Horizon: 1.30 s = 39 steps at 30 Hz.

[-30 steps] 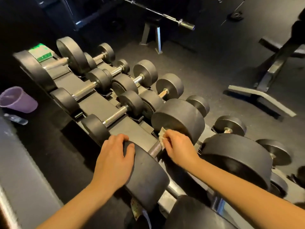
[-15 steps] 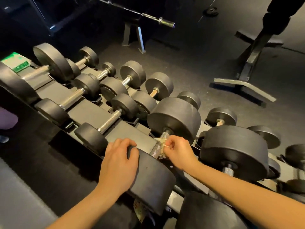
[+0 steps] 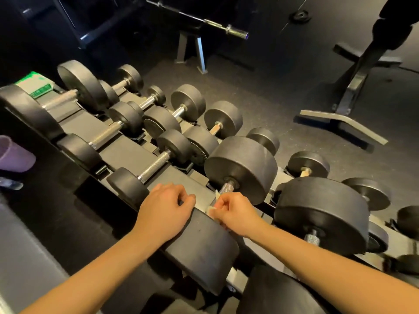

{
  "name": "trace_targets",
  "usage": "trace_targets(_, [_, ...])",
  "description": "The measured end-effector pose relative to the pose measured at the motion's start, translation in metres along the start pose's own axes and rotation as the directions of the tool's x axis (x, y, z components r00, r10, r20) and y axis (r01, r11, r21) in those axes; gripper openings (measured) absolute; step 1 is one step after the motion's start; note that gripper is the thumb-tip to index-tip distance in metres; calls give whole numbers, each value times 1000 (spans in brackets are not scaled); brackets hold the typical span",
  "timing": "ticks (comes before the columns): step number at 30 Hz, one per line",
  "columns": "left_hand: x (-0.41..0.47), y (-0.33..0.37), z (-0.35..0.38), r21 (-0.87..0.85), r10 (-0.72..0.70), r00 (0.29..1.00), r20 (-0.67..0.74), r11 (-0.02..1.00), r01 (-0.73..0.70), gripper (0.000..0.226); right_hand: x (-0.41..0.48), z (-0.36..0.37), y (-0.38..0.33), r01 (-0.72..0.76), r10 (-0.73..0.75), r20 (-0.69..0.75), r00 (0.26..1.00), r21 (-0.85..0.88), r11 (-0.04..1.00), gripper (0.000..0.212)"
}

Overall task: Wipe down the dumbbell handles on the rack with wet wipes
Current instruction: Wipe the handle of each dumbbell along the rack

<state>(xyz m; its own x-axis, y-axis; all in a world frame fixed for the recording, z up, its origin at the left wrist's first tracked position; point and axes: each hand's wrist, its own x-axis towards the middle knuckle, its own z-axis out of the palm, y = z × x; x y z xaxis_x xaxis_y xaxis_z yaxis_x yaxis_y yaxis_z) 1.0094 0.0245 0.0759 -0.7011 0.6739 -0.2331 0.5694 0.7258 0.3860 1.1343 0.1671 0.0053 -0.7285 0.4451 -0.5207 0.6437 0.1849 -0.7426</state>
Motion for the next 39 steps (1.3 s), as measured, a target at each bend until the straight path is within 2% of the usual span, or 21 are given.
trace_targets(2, [15,0,-4,-51,11,992,129,999,-4,27,10,-8,1,-56,59,-149,987,27,998,15])
trace_targets(4, [32,4,-3,-148,45,957,286,989,-2,17,14,-14,1,-156,186,-168,968,175,972,14])
trace_targets(6, [51,10,3,-187,118,905,410,981,-44,16,10,-14,-3,-255,281,-40,959,313,915,18])
trace_targets(8, [71,14,11,-215,188,836,516,973,-86,27,1,-12,-11,-358,346,107,932,414,837,12])
trace_targets(10, [89,16,19,-239,236,762,603,965,-110,36,-4,-8,-10,-430,409,167,897,544,720,7])
trace_targets(13, [108,13,31,-250,283,678,678,957,-149,42,-2,-3,-7,-435,534,139,834,761,481,2])
trace_targets(16, [118,10,41,-326,320,627,710,939,-110,47,4,1,-13,-332,621,21,783,859,389,6])
trace_targets(20, [125,6,53,-367,342,648,680,924,-103,50,17,7,-24,-161,686,-147,713,917,364,11])
trace_targets(22, [126,3,60,-407,327,654,682,913,-32,42,21,9,-27,-119,677,-186,712,918,378,12])
trace_targets(25, [127,-2,67,-455,286,632,721,883,119,25,18,13,-25,-162,638,-241,731,847,507,13])
trace_targets(27, [128,-6,69,-477,259,638,725,857,195,21,18,15,-22,-199,632,-291,719,784,588,26])
trace_targets(31, [133,-11,77,-509,202,659,724,801,314,12,35,20,-20,-285,637,-357,684,672,683,44])
trace_targets(33, [134,-11,81,-516,187,663,725,784,344,8,43,18,-21,-319,617,-364,698,613,723,51])
trace_targets(35, [133,-10,85,-517,189,650,736,776,361,11,42,15,-21,-298,612,-315,725,658,692,51])
trace_targets(39, [131,-7,88,-549,175,636,751,700,456,14,35,12,-10,-229,631,-164,758,839,493,39])
